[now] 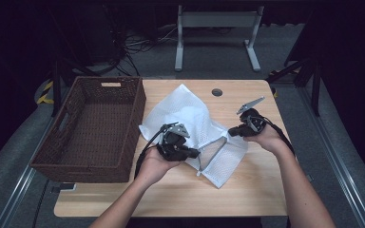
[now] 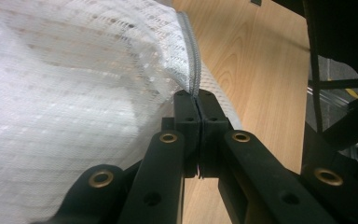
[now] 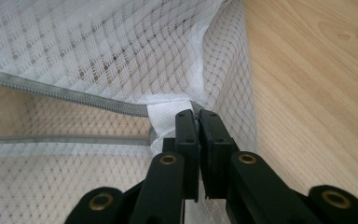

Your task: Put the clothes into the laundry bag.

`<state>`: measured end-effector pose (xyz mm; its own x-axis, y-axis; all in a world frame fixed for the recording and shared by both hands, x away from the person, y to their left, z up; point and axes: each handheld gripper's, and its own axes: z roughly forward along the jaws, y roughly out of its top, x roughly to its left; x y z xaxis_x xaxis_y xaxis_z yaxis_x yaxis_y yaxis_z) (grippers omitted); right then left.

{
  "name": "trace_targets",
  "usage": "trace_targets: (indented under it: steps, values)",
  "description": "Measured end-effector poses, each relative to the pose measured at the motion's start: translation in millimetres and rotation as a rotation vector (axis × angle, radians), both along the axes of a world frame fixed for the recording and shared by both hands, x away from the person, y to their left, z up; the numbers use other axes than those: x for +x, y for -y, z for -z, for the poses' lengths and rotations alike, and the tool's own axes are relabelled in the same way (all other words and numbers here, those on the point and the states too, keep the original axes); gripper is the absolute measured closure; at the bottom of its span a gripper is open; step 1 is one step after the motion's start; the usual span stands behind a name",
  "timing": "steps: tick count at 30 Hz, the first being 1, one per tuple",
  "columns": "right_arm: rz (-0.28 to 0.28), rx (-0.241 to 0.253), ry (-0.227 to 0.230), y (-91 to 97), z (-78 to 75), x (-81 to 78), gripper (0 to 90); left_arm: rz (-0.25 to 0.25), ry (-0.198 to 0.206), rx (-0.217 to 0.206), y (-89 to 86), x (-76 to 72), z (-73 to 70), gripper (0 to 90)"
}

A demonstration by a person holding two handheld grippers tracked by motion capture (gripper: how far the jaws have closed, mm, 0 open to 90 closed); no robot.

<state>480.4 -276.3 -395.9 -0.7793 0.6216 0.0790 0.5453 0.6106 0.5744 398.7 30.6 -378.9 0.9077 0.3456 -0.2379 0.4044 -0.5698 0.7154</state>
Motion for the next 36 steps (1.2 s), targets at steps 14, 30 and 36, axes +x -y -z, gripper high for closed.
trace_targets:
  steps: [14, 30, 36]
  values:
    - [-0.005, 0.06, 0.057, 15.7, 2.5, -50.7, 87.7, -0.128, 0.051, 0.033, -25.3, 25.9, -0.3, 89.2]
    - [-0.049, 0.058, 0.058, 5.4, 4.6, -114.1, 84.1, -0.146, 0.08, 0.027, -25.5, 34.0, -5.0, 85.6]
    - [-0.001, 0.095, 0.104, 15.2, -8.4, -115.9, 73.6, -0.103, 0.073, -0.014, -35.7, 21.3, -17.2, 67.6]
